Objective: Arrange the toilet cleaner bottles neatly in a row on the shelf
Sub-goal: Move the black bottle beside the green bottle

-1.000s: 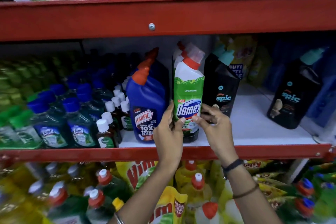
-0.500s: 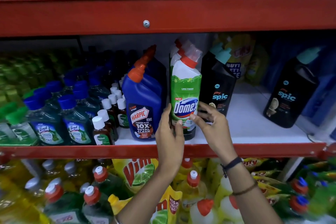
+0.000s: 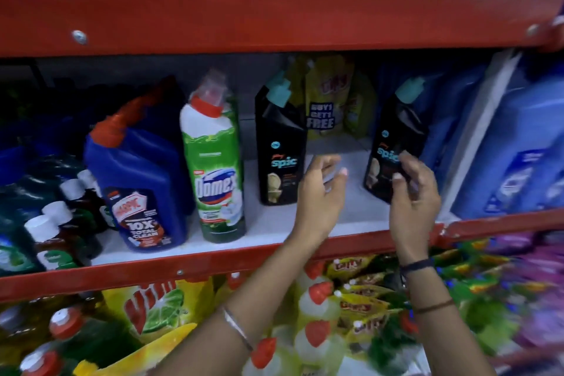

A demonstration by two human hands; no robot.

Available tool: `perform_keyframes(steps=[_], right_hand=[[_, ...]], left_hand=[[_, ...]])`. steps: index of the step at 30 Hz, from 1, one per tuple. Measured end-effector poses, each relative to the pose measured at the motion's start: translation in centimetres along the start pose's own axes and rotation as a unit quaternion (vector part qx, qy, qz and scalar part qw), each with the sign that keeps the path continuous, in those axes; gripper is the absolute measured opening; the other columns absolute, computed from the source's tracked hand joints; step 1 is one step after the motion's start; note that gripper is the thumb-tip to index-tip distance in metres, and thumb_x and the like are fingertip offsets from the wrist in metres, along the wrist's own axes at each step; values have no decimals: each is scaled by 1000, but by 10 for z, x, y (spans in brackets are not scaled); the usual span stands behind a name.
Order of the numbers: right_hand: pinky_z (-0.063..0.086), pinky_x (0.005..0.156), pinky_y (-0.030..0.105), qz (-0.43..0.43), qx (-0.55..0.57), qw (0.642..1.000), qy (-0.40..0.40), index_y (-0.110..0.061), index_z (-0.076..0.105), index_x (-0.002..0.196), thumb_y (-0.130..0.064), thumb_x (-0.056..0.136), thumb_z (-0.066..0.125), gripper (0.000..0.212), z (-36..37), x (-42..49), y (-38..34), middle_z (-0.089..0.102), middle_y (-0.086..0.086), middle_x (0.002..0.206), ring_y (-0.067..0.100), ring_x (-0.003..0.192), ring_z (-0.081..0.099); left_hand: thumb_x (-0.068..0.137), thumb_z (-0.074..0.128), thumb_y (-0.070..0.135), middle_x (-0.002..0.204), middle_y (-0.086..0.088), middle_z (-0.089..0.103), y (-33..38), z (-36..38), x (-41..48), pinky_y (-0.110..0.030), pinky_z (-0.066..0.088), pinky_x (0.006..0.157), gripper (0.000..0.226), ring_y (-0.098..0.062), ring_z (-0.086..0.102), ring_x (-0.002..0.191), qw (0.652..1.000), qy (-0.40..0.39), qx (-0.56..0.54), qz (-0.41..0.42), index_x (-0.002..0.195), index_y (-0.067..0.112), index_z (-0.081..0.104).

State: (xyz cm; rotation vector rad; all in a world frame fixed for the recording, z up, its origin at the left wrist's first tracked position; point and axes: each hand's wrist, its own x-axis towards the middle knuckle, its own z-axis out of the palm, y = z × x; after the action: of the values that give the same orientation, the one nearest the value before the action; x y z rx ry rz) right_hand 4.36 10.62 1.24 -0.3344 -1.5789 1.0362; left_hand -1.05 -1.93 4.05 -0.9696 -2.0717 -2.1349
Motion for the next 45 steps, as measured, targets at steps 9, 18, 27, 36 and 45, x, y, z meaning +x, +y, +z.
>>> perform_keyframes(steps=[9, 18, 27, 36, 45], right_hand=[[44, 102, 49, 79, -71, 994, -27, -7, 42, 128, -18, 84, 61, 50, -3, 44, 32, 53, 17, 129, 33, 120, 52], [49, 98, 48, 76, -59, 994, -53, -12, 50, 124, -4, 81, 64, 46, -7, 45, 41, 61, 11, 122, 27, 111, 59], [44, 85, 4, 66, 71, 984, -150, -25, 54, 120, -7, 84, 65, 42, -6, 14, -8, 62, -14, 108, -3, 104, 58], [48, 87, 9, 74, 138, 950, -271, -17, 57, 118, 0, 82, 65, 41, 38, -27, -33, 63, -16, 107, -15, 96, 60], [51, 82, 12, 104, 169, 934, -298, -19, 55, 122, 5, 84, 60, 44, 63, -38, -29, 64, -3, 116, -7, 96, 64]], left_hand=[[87, 43, -11, 119, -4, 48, -11, 67, 84, -4, 42, 47, 57, 0, 56, 66, 982, -126, 41, -135, 139, 8, 33], [89, 52, -7, 113, -13, 57, -22, 63, 87, -15, 52, 54, 37, 2, 62, 63, 987, -107, 67, -99, 125, -2, 44], [85, 63, -2, 92, 6, 63, 5, 9, 16, -6, 47, 49, 34, 5, 66, 65, 996, 59, 62, -17, 117, 5, 55], [84, 63, -2, 99, 0, 69, -1, -55, -38, -3, 46, 59, 40, 11, 65, 78, 979, 190, 73, 6, 121, 11, 55], [89, 61, 18, 106, 0, 69, -25, -70, -43, -41, 61, 73, 35, -13, 69, 91, 964, 215, 154, 17, 120, 28, 49]])
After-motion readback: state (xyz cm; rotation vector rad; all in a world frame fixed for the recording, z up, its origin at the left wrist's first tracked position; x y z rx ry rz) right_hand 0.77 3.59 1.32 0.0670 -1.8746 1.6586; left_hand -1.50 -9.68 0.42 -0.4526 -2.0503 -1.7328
